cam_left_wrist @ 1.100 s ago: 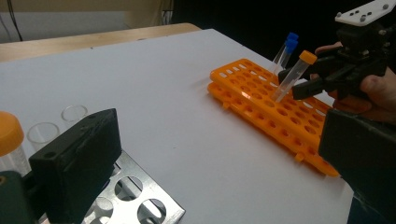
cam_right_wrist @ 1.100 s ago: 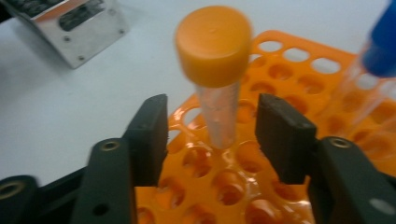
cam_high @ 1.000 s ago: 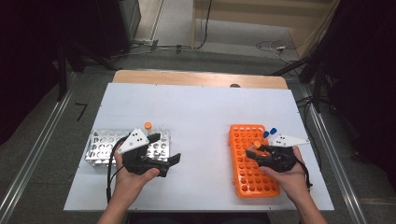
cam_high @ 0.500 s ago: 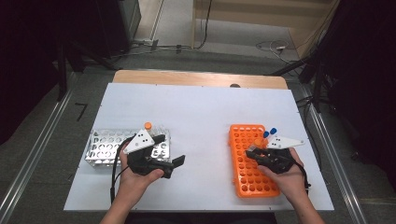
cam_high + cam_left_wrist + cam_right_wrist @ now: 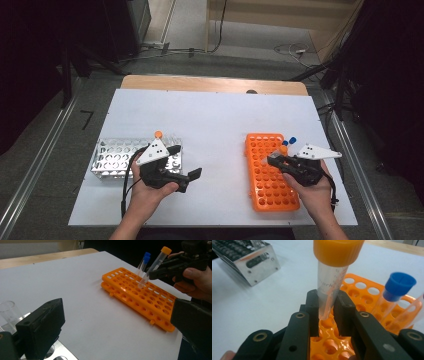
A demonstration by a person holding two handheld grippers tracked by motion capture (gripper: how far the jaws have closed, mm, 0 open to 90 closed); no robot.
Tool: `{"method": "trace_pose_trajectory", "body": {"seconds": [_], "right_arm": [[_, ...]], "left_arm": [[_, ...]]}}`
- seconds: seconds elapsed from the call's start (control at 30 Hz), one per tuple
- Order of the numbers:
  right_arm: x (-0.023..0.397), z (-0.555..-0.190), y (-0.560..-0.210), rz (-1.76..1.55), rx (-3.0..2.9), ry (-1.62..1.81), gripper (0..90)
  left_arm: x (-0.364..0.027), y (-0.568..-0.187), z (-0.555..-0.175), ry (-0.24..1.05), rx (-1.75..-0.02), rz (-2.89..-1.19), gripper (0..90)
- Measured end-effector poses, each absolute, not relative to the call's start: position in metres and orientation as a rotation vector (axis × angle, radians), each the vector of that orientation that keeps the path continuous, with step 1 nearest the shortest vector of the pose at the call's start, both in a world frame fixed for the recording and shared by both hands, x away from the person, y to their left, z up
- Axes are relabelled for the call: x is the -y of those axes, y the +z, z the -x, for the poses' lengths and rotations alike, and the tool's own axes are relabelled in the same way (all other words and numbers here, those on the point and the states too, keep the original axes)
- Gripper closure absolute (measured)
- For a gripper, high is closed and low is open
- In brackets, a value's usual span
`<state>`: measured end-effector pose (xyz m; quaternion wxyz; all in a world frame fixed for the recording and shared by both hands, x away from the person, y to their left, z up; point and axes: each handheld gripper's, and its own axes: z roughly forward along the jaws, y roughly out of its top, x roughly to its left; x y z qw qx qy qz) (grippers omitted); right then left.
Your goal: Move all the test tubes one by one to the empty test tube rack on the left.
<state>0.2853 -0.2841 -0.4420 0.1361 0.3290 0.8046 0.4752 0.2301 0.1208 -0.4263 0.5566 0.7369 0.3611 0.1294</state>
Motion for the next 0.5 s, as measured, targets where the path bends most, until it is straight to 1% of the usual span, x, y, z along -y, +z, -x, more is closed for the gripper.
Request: {"method": "trace_pose_trajectory", "body": {"seconds": [0.5], "right_arm": [[0.253, -0.269, -0.434, -0.835, -2.424, 1.447, 72.6]], "left_arm": [[-0.1, -0.422, -0.227, 0.25, -0.774, -1.757, 0.9]]}}
